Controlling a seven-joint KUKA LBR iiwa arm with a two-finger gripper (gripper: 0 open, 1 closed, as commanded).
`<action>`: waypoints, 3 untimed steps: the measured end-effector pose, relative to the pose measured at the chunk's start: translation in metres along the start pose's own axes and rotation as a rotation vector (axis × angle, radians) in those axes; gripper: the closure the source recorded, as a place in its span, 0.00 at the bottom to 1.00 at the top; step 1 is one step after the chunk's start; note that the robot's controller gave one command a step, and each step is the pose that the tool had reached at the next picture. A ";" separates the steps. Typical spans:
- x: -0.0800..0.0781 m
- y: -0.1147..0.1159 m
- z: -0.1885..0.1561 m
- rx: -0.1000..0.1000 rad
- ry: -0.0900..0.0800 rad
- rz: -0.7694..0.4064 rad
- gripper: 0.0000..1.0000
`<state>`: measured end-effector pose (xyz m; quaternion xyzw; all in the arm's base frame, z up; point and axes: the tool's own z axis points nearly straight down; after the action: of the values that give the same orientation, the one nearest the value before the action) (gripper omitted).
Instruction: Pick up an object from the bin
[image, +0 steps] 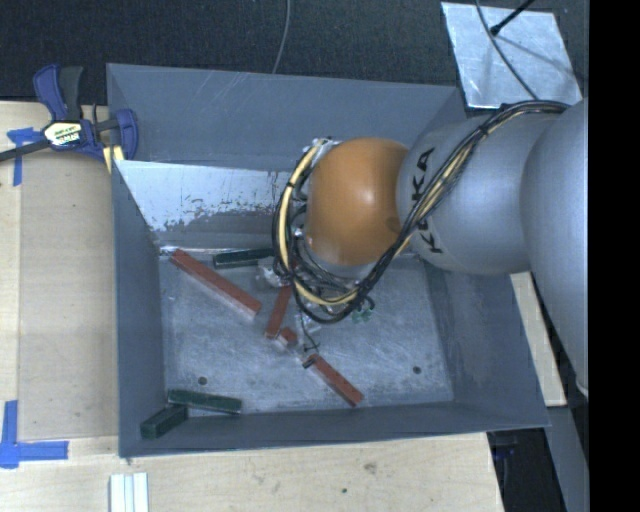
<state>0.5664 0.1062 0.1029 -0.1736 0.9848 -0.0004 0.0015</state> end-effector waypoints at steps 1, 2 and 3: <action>-0.001 0.014 0.010 -0.003 0.002 -0.023 0.00; -0.068 0.004 0.031 0.000 0.013 -0.434 1.00; -0.068 0.004 0.031 -0.001 0.013 -0.434 1.00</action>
Offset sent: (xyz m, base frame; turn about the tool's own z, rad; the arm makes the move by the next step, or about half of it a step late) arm 0.0616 0.0303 -0.0329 -0.4398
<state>0.6286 0.1333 0.0726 -0.3815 0.9244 -0.0014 -0.0049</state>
